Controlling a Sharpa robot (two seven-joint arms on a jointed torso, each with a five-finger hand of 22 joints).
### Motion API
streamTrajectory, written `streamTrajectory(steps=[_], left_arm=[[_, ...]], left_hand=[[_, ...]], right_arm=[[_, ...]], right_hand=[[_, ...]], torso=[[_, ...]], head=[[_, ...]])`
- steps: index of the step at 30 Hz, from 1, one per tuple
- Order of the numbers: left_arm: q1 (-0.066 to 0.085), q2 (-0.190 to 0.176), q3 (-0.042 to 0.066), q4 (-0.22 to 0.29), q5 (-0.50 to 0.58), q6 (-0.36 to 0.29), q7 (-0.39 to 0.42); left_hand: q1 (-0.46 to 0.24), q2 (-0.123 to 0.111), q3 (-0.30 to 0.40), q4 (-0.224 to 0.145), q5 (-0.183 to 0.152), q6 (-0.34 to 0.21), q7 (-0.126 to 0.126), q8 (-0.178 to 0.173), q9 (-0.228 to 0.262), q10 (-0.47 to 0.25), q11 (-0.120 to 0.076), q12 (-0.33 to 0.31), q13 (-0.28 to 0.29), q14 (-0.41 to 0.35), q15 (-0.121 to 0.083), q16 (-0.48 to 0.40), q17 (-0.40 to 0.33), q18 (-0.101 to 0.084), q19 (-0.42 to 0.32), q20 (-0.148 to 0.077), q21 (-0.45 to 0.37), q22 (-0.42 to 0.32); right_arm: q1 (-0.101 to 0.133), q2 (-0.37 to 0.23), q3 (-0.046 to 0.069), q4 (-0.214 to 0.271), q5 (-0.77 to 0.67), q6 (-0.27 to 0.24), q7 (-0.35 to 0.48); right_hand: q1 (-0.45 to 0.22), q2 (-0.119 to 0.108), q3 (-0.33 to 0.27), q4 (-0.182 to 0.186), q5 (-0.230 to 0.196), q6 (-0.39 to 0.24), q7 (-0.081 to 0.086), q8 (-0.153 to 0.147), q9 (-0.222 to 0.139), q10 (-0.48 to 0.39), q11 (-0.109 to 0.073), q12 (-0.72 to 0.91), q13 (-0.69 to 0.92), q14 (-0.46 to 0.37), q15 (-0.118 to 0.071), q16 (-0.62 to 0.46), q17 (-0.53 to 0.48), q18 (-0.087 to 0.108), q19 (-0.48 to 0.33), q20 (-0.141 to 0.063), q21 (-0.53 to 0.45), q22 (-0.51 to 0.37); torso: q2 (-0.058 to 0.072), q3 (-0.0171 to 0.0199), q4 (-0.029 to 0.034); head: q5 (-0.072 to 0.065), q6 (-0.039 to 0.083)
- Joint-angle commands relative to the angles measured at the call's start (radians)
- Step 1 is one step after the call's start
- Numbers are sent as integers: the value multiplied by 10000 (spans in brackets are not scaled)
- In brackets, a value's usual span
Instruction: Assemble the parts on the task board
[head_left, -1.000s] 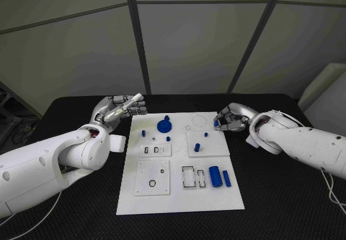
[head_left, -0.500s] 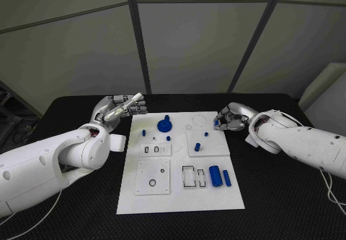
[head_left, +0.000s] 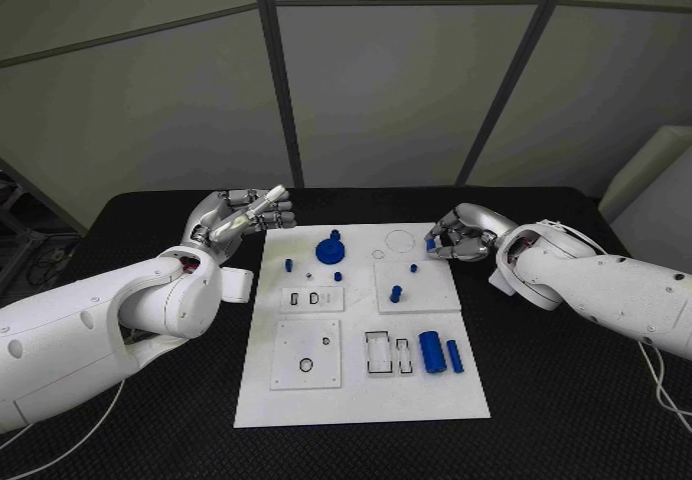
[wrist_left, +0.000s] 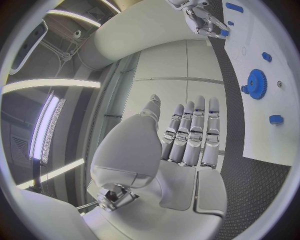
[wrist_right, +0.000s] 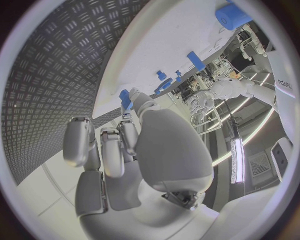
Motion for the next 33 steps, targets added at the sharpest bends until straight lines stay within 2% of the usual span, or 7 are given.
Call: streamTrajectory(steps=[1, 6, 12, 20, 22, 28, 33], left_arm=[[14, -38, 9, 42, -79, 122, 24], [15, -86, 9, 66, -79, 113, 17], [16, -88, 9, 63, -79, 106, 4], [17, -3, 9, -18, -79, 115, -12], [18, 38, 9, -43, -79, 122, -17], [19, 100, 9, -80, -79, 138, -28], [19, 124, 9, -89, -79, 135, -31]], left_hand=[[27, 99, 9, -78, -29, 63, 28, -64, -4, 43, 12, -51, 7, 20, 70, -58, 12, 64, -47, 1, -17, -17], [27, 99, 9, -78, -29, 63, 28, -64, -4, 43, 12, -51, 7, 20, 70, -58, 12, 64, -47, 1, -17, -17], [27, 101, 10, -82, -28, 63, 29, -67, -4, 42, 12, -55, 7, 19, 71, -63, 13, 64, -50, 2, -17, -17], [27, 103, 10, -86, -28, 65, 27, -70, -4, 45, 12, -57, 7, 20, 71, -66, 14, 64, -51, 3, -17, -18], [27, 103, 10, -86, -28, 65, 27, -70, -4, 45, 12, -57, 7, 20, 71, -66, 14, 64, -51, 3, -17, -18], [27, 105, 11, -88, -28, 68, 25, -70, -4, 48, 11, -57, 7, 21, 71, -68, 14, 64, -52, 3, -17, -19], [27, 105, 11, -88, -28, 68, 25, -70, -4, 48, 11, -57, 7, 21, 71, -68, 14, 64, -52, 3, -17, -19]], right_arm=[[21, -121, 92, 503, -120, -463, -478], [30, -219, 347, 1426, -502, -581, -1052], [36, 45, 425, 2168, -849, -677, -1515], [34, 994, 440, 2508, -1210, -660, -2264], [31, 1268, 417, 2542, -1275, -646, -2527], [17, 1823, 114, 2669, -1488, -508, -2999], [-52, 2153, -97, 2672, -1639, -374, -3269]], right_hand=[[32, 173, 133, -14, -20, 4, 9, 9, 0, -31, -73, 10, -27, 1031, -48, 47, 2526, -15, 32, -44, 38, 26], [37, 181, 161, -33, -35, -13, 15, 3, -7, -42, -70, -5, -42, 1036, -45, 56, 2547, -20, 45, -45, 49, 48], [36, 181, 173, -42, -46, -21, 19, 0, -10, -47, -66, -11, -48, 1039, -44, 61, 2559, -24, 57, -44, 59, 68], [29, 178, 179, -47, -63, -22, 21, 0, -12, -35, -62, 1, -31, 1041, -42, 64, 2566, -27, 63, -44, 64, 79], [33, 182, 193, -59, -66, -10, 17, 9, -10, -42, -63, -8, -41, 1040, -41, 63, 2564, -25, 56, -43, 59, 69], [30, 178, 199, -66, -69, -5, 17, 13, -10, -45, -64, -12, -45, 1038, -40, 60, 2557, -22, 49, -43, 53, 58], [4, 153, 196, -73, -83, -10, 24, 14, -13, -60, -59, -31, -67, 1035, -38, 54, 2543, -21, 45, -42, 49, 51]], torso=[[-18, -19, -17], [-43, -51, 2], [-15, -34, 6], [-1, -38, 25], [-1, -43, 45], [7, -20, -1], [-4, -24, -13]], head=[[113, 30], [116, 23], [125, 81], [162, 27], [136, 18], [315, -74], [366, -127]])
